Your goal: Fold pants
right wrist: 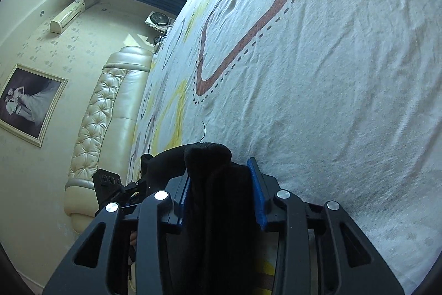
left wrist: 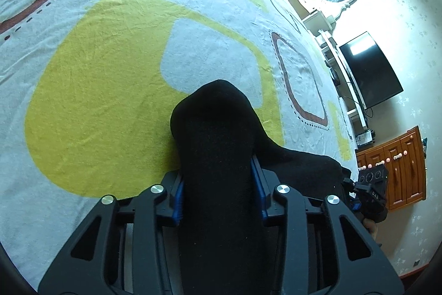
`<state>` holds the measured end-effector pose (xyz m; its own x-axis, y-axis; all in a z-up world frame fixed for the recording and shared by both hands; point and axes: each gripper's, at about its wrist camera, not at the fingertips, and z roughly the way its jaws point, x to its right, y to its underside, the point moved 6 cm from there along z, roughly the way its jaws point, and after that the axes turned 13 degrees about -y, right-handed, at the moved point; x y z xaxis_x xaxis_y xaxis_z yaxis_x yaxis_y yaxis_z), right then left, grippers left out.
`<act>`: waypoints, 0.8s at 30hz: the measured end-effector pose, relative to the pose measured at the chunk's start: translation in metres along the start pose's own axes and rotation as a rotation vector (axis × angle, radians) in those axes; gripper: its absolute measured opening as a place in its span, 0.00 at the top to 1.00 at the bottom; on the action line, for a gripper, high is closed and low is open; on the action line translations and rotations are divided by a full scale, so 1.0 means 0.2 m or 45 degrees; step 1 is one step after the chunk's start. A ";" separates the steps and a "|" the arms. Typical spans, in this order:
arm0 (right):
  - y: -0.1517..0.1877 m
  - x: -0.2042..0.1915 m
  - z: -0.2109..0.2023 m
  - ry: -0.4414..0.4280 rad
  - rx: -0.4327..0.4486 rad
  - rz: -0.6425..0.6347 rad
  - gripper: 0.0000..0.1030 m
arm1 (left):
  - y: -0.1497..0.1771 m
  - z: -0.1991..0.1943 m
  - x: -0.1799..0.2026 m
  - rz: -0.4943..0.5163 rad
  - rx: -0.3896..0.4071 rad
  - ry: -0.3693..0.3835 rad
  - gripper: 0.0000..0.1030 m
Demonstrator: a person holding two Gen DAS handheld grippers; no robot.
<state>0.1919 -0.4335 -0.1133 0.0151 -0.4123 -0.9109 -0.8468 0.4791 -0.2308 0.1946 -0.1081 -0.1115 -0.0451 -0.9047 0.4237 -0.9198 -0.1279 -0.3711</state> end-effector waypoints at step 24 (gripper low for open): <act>0.00 -0.11 0.17 0.026 -0.002 -0.029 0.64 | -0.08 -0.12 -0.09 0.075 0.086 -0.166 0.75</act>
<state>0.2093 -0.3977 -0.1060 0.0232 -0.4388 -0.8983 -0.8474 0.4682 -0.2505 0.2013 -0.0802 -0.0940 -0.0434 -0.9560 0.2903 -0.8883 -0.0961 -0.4491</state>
